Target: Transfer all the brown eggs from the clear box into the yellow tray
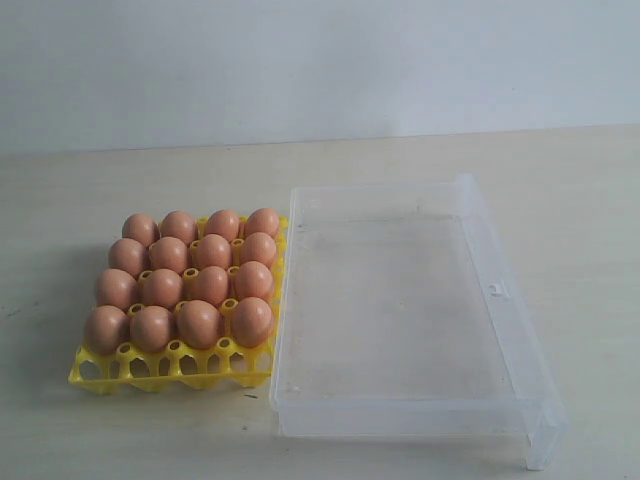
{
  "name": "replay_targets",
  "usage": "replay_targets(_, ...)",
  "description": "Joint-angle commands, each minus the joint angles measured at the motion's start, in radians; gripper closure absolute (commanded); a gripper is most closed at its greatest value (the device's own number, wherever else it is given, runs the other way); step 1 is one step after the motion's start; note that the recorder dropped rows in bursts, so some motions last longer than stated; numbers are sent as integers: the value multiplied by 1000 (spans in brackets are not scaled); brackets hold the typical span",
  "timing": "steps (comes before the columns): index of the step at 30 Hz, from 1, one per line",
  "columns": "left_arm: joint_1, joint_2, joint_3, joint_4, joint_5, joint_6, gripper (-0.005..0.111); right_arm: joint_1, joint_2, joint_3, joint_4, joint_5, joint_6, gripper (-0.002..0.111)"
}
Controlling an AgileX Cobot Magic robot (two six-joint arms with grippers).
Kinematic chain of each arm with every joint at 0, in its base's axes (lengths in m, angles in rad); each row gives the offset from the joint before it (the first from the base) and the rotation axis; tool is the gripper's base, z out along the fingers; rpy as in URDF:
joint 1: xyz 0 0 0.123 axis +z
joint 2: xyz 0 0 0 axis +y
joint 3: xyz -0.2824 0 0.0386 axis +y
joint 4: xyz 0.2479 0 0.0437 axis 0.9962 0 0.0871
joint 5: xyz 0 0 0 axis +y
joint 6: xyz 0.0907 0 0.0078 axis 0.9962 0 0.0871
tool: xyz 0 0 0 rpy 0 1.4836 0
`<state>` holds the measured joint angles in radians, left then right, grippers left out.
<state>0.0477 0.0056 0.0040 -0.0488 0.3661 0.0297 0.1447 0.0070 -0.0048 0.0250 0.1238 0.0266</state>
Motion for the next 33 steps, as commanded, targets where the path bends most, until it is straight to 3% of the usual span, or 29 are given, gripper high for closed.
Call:
replay_targets(1,-9,-6,-4,-6,-12,-2,107,-4,-7,5,24,-2,-13,108)
replay_targets(26,-9,-6,-4,-6,-12,-2,107,-4,-7,5,73,2,-84,108)
replay_targets(33,-9,-6,-4,-6,-12,-2,107,-51,-7,5,73,2,-80,108)
